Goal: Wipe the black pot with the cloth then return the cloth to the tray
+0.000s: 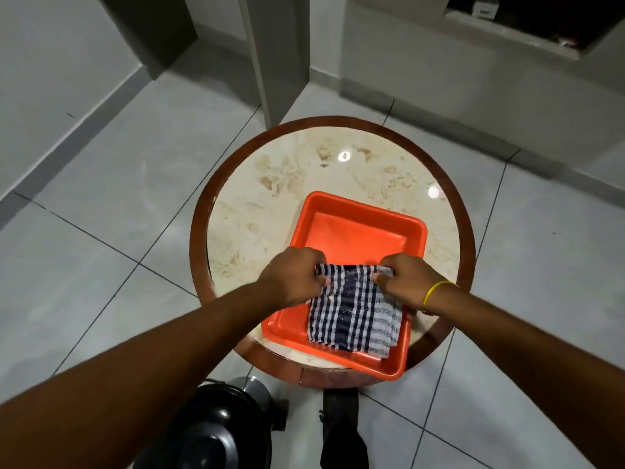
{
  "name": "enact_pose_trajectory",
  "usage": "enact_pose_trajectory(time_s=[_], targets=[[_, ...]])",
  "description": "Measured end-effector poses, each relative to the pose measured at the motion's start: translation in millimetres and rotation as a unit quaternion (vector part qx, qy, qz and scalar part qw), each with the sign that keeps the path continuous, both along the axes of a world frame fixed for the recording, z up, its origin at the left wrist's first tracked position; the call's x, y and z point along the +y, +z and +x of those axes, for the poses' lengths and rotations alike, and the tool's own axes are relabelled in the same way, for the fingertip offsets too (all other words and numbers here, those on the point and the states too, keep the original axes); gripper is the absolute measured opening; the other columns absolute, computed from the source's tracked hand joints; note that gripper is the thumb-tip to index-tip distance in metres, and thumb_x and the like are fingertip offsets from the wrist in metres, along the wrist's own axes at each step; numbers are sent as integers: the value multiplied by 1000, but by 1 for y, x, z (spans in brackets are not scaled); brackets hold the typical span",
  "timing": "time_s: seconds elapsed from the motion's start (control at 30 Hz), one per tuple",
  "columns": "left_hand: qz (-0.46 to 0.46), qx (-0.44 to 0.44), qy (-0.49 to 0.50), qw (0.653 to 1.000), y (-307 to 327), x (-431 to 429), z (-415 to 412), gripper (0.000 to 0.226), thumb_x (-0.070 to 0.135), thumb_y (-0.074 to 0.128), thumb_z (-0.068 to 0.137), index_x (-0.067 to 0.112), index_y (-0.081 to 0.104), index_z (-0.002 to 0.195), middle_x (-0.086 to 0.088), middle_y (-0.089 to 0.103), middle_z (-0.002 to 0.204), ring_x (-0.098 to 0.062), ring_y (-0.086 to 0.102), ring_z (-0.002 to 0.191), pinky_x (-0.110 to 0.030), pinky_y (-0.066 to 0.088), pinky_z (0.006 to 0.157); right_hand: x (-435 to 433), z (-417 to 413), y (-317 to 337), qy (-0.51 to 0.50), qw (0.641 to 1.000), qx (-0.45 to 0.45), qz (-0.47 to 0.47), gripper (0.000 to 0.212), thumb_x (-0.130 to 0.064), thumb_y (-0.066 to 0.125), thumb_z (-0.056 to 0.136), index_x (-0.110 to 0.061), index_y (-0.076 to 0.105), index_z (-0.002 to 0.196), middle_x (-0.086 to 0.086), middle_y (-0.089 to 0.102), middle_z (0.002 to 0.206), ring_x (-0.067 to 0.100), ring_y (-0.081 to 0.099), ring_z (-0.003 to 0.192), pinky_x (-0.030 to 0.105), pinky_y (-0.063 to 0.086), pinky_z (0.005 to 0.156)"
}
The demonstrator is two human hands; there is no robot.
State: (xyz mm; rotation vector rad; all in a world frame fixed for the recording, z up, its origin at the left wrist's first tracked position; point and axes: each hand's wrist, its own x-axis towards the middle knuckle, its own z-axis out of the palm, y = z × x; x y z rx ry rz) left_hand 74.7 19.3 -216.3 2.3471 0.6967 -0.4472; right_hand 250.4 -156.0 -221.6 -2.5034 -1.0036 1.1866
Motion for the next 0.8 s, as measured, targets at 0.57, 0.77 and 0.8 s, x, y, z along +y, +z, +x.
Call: enact_pose_trajectory(time_s=[0.57,0.77,0.8], targets=[[167,22,-175,970,-55,-70,-13,72,40,23,112,12,-15,166,-10,-23,175,-25,-21,162,-43,-10,130,-21,-106,-56,134,967,-215,4,78,-40,25,114,-9,-18,171,13,-29,177,28,-29,163,43,-25,126],[174,7,-152,973,-38,-72,-13,71,36,23,108,9,-6,168,-12,-16,175,-27,-14,163,-46,-4,133,-12,-107,-43,109,979,-169,-22,82,-49,23,113,-13,-23,170,9,-36,174,26,-26,167,41,-24,126],[169,-10,-127,977,-26,-69,-13,71,34,26,107,8,1,168,-11,-13,175,-28,-8,164,-49,4,133,-6,-108,-31,83,983,-161,1,82,-48,17,108,-12,-21,171,9,-35,174,26,-23,168,39,-22,128]])
